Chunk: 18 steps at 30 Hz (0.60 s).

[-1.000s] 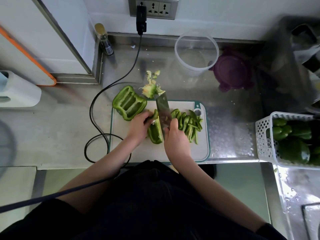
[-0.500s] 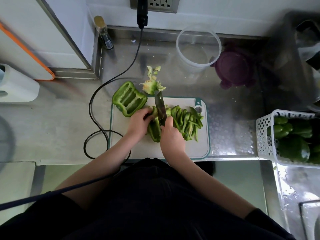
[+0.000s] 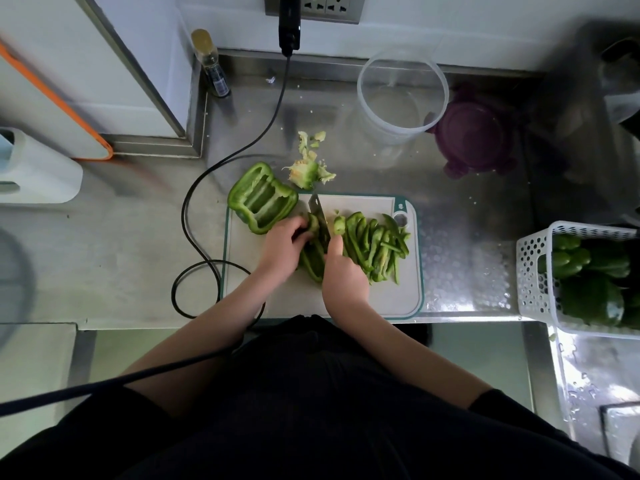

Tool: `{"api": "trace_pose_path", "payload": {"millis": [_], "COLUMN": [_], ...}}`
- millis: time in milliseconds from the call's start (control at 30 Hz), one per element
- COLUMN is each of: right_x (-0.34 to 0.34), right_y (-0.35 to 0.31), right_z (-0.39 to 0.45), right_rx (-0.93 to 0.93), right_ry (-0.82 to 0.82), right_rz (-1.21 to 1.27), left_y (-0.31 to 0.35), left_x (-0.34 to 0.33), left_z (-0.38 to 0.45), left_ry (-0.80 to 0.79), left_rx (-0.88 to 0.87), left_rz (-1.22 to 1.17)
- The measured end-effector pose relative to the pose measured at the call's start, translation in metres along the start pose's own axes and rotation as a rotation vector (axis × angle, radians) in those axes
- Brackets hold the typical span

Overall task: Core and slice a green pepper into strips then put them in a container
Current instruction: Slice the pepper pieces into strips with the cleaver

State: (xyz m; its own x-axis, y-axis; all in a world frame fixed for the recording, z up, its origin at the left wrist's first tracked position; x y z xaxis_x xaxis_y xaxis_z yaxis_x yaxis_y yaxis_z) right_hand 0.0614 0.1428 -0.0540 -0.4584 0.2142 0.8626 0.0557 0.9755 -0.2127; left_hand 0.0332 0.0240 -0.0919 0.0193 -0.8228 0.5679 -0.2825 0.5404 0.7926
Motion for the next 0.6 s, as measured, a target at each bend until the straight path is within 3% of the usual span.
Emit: {"api": "trace_pose_path", "payload": {"millis": [267, 600], "right_x": [0.006, 0.011], "right_y": [-0.001, 0.033], "right_z": [0.007, 0.014], "right_rx": [0.014, 0.008], "right_ry": [0.021, 0.076], "right_rz": [-0.012, 0.044], "left_y": [-0.007, -0.016], "left_x": [-0.010, -0.001], "left_z": [-0.010, -0.014], "left_ry": [0.085, 0.008], "left_rx": [-0.063, -0.029], "left_rz": [0.014, 0.040]}}
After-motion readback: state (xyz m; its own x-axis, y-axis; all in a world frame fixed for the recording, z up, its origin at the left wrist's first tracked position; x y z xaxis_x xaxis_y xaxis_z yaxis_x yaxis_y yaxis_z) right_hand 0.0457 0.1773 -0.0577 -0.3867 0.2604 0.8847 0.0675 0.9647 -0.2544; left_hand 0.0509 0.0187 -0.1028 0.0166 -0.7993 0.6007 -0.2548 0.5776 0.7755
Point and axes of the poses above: each hand's wrist, its own z-axis towards the middle knuckle, its own x-axis out of the back of the hand, y = z × x, the point moved 1 cm from there along z, towards the middle knuckle, and after that the axes turned 4 degrees about y, right-handed, at the moved point
